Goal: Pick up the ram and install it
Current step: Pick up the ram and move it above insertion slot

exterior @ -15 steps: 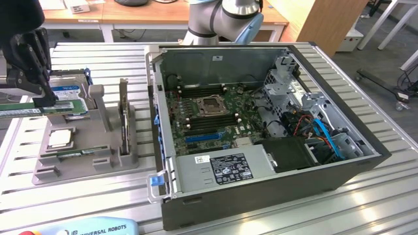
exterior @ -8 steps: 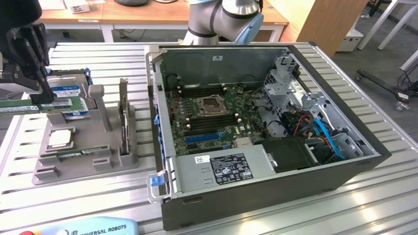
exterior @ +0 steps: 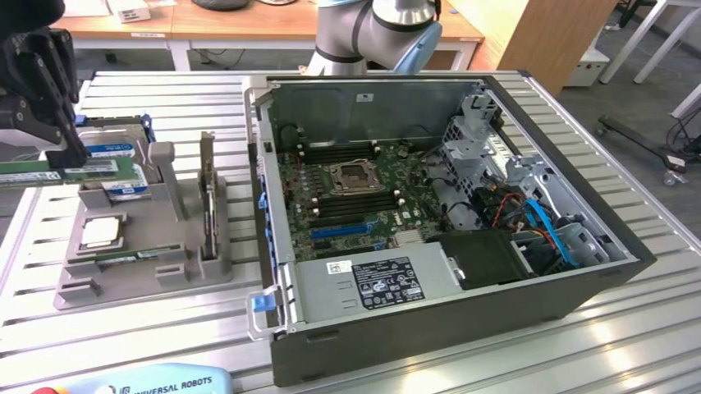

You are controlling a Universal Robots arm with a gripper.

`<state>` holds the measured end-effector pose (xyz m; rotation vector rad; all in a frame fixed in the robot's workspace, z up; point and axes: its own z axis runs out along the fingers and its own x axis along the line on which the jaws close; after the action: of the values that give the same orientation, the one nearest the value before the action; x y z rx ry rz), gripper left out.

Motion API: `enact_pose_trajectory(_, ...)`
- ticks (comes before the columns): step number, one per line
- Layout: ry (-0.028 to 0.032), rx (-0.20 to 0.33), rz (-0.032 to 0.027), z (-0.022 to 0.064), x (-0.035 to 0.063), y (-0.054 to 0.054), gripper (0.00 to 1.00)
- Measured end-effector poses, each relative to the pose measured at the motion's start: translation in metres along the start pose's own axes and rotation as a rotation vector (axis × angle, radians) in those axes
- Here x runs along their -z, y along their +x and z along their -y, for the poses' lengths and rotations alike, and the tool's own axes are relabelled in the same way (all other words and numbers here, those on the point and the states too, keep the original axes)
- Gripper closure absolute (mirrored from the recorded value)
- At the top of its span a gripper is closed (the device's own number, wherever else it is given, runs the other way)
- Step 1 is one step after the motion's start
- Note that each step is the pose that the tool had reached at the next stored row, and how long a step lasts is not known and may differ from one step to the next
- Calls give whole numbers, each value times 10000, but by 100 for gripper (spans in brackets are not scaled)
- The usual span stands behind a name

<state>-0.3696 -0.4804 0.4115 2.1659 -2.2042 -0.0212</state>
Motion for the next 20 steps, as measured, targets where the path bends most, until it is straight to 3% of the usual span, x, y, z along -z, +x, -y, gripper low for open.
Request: enact_pose_trajectory(20,2,-7,-144,-11,231,0,88)
